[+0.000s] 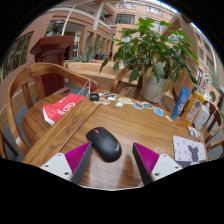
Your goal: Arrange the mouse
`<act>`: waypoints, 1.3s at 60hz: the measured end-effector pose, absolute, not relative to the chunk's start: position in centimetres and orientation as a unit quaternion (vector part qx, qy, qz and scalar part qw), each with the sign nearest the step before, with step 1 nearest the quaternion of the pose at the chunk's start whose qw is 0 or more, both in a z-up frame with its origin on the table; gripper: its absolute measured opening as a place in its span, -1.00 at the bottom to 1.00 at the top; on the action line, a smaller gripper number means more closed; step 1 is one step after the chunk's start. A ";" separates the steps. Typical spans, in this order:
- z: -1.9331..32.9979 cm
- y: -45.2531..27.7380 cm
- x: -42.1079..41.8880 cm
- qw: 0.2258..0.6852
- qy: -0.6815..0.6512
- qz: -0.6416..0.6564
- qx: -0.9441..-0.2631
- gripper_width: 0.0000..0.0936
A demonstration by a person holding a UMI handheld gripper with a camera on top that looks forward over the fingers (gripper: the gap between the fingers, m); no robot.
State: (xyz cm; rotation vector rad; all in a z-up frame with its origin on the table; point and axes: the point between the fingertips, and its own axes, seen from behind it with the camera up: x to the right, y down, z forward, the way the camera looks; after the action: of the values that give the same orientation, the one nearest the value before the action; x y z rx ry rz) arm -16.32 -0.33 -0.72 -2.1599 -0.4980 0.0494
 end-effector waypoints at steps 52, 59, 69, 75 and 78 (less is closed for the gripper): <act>20.5 1.5 -15.1 0.573 -0.136 0.139 -0.796 -0.27; 26.2 1.7 -6.5 0.627 -0.114 0.091 -0.765 -0.28; 17.1 4.8 6.3 0.560 -0.062 0.004 -0.826 -0.28; 9.3 5.0 11.9 0.494 -0.040 -0.039 -0.868 -0.28; 6.5 4.9 13.6 0.469 -0.033 -0.051 -0.881 -0.27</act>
State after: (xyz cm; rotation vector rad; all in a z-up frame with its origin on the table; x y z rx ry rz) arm 13.59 4.90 6.54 -2.1594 -0.0807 -0.1239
